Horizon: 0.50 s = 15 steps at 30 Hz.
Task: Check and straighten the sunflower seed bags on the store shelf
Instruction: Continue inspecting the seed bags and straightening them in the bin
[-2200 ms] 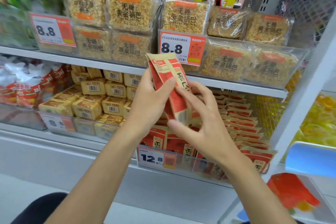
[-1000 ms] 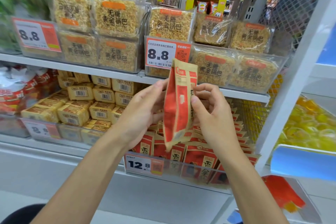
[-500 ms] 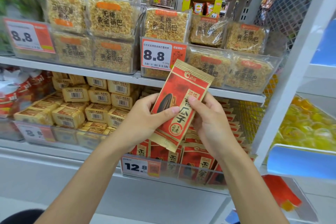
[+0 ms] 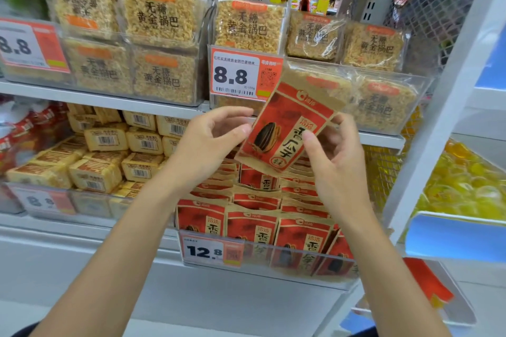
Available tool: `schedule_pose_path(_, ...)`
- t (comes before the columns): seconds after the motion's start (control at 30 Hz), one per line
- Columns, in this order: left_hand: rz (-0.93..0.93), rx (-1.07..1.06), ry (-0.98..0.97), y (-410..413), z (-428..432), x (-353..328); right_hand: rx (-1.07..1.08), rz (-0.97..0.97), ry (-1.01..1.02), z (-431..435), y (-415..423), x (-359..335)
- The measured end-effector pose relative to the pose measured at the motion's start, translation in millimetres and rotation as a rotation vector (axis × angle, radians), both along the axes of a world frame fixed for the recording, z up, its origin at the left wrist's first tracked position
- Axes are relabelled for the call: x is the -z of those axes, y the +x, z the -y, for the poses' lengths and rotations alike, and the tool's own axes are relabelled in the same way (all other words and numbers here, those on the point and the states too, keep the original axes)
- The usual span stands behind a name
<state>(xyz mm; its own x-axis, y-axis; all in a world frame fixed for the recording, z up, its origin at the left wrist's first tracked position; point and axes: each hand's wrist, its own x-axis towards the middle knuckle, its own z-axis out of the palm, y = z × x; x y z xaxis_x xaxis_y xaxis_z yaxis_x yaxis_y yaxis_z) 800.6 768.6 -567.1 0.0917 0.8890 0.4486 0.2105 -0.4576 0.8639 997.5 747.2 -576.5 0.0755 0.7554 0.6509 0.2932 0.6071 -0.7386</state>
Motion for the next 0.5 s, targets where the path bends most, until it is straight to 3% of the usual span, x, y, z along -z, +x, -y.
schedule_pose_path(0.13,-0.069,0.012,-0.124,-4,-10,17,0.016,0.18,-0.032,-10,-2,14)
schedule_pose_path(0.27,-0.299,-0.015,-0.125,-1,-19,30,0.022,0.348,-0.147,-18,-1,23)
schedule_pose_path(0.5,-0.527,-0.006,-0.185,-4,-31,33,-0.013,0.466,-0.283,-28,7,28)
